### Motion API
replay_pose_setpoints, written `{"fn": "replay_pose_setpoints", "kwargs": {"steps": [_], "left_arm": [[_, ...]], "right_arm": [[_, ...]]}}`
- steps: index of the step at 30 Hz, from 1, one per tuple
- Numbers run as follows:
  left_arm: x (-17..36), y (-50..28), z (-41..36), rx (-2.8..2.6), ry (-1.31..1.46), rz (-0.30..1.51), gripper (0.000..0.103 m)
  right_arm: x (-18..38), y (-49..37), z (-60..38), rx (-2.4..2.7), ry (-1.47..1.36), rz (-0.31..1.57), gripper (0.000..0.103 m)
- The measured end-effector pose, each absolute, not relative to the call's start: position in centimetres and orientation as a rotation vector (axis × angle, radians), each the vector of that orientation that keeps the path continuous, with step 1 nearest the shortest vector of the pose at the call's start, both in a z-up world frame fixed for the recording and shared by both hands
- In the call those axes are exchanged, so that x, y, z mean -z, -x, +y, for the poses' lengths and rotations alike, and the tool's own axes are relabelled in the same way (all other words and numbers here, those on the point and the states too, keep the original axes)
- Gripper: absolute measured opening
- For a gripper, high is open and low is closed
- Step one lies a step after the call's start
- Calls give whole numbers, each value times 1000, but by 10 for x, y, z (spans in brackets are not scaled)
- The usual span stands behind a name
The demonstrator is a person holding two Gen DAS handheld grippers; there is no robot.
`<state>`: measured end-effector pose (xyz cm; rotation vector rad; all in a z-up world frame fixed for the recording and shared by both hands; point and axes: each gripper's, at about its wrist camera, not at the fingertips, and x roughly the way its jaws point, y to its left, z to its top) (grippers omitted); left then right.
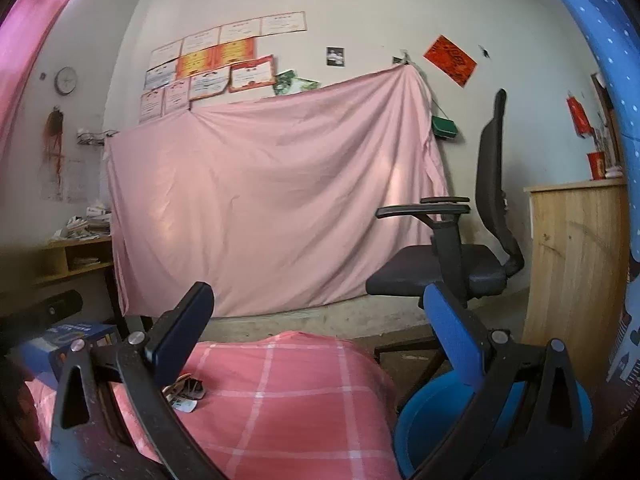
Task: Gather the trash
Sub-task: 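Grasp the red case with the left tool while the right tool grasps the black binder clip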
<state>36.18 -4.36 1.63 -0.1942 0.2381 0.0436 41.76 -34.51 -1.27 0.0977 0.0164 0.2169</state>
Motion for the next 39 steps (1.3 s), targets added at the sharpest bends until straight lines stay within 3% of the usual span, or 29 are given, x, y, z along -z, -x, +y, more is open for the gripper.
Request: {"fn": "replay_pose_setpoints", "kwargs": {"steps": [29, 33, 37, 39], "left_arm": [[37, -406, -17, 9, 78, 353, 100], [38, -422, -12, 60, 94, 393, 91], [42, -447, -11, 89, 84, 468, 69], [45, -461, -10, 102, 100, 505, 64]], "right_arm": [[47, -443, -261, -345, 137, 127, 103], [51, -458, -254, -345, 152, 166, 103], [58, -476, -248, -354, 157, 223, 103], [63, -486, -245, -366, 154, 261, 103]]}}
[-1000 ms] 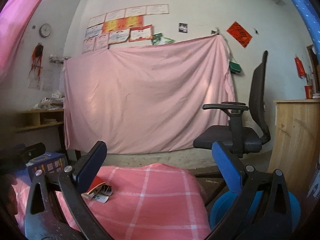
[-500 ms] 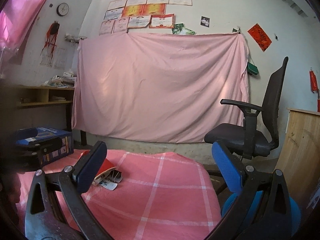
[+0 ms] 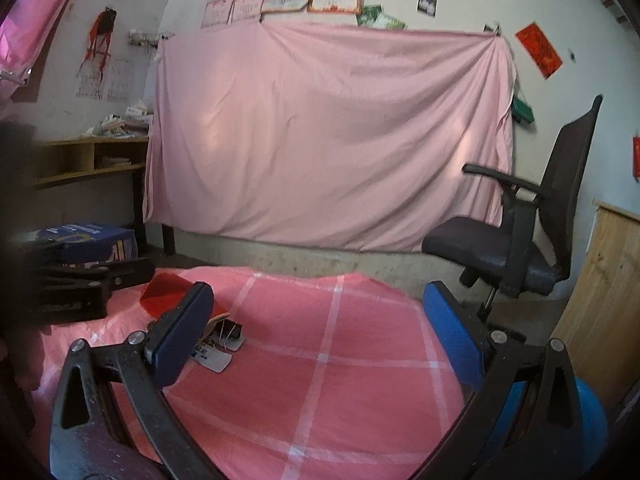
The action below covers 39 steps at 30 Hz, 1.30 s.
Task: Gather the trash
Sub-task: 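Grasp the red case with the left tool while the right tool grasps the black binder clip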
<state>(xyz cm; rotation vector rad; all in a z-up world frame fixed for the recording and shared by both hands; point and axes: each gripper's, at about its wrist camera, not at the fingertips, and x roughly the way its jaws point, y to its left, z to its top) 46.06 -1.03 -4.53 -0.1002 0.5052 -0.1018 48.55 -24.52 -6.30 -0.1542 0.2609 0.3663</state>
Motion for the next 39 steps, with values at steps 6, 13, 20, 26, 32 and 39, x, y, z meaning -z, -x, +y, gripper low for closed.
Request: {"fn": "replay_pose_setpoints", "kwargs": {"steps": [6, 13, 20, 26, 32, 39], "left_arm": [[57, -494, -6, 155, 147, 618, 55], [69, -507, 6, 199, 209, 701, 35], [65, -499, 12, 197, 240, 684, 15], [60, -479, 11, 164, 230, 615, 11], [58, -455, 22, 61, 254, 537, 11], [70, -455, 32, -23, 298, 573, 11]], "right_arm": [[75, -511, -238, -396, 147, 379, 103], [87, -532, -233, -408, 135, 505, 103], [95, -544, -229, -432, 130, 586, 103], [100, -553, -229, -452, 108, 643, 102], [107, -563, -219, -516, 99, 707, 95], [111, -565, -197, -591, 130, 723, 86]]}}
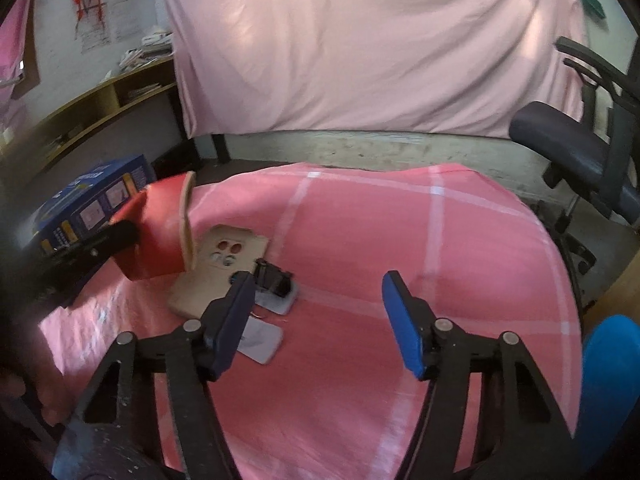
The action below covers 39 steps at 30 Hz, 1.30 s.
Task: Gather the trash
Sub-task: 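Grasp the red case with the left tool while the right tool grasps the black binder clip, then carry the red case and binder clip over the blue basin and open both tools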
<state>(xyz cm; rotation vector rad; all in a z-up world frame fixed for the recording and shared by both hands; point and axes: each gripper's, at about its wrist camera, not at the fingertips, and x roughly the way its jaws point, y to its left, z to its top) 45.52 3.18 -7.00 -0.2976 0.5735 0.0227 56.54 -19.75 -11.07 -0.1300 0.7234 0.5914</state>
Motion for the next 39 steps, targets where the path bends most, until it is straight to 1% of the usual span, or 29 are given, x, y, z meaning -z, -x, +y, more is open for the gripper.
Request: {"fn": "replay_pose_setpoints", "kwargs": {"steps": [5, 7, 8, 10, 12, 18, 22, 25, 30, 33, 39], "left_arm": [[70, -453, 31, -34, 302, 569, 11], [69, -454, 29, -37, 294, 570, 11], [69, -454, 28, -38, 292, 572, 11], [69, -456, 28, -37, 293, 576, 11], [69, -456, 28, -38, 294, 575, 11], [66, -458, 28, -43, 297, 576, 11], [63, -456, 27, -37, 297, 573, 11], [59, -450, 26, -35, 300, 556, 11], [41, -438, 22, -18, 301, 495, 11], [24, -430, 11, -3, 290, 444, 11], [-7, -417, -20, 50, 243, 367, 11]], "right_arm": [[118, -572, -178, -630, 161, 764, 74], [122, -574, -171, -637, 178, 787, 67], [122, -576, -171, -644, 173, 791, 66], [123, -578, -173, -658, 156, 797, 56], [122, -579, -178, -659, 138, 796, 52], [119, -575, -189, -646, 91, 781, 52], [110, -563, -201, -636, 54, 728, 52], [102, -548, -211, -626, 37, 656, 52], [81, -506, -236, -605, 27, 459, 52], [69, -481, -253, -570, 36, 355, 52], [42, -459, -289, -501, -12, 215, 52]]}}
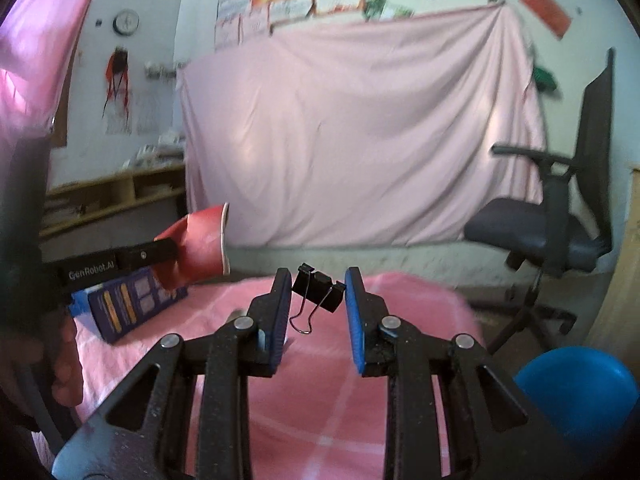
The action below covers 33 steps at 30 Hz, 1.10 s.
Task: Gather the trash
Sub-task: 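Carry the red case and binder clip over the blue basin and open both tools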
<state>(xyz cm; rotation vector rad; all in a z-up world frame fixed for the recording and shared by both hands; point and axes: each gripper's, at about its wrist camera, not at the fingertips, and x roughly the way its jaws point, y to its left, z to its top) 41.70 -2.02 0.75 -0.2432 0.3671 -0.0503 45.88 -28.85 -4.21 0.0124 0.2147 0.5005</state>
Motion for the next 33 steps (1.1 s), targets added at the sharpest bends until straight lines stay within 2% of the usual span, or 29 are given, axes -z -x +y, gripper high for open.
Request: {"fn": "replay_pose_setpoints", "kwargs": {"steps": [16, 24, 33], "left_arm": [[-46, -419, -154, 270, 113, 273, 11], [-33, -436, -234, 381, 86, 345, 11], [-8, -453, -282, 451, 82, 450, 11]], "right_arm": [[4, -425, -404, -222, -97, 63, 52], [12, -424, -461, -86, -140, 112, 52], [29, -443, -498, -12, -203, 241, 52]]}}
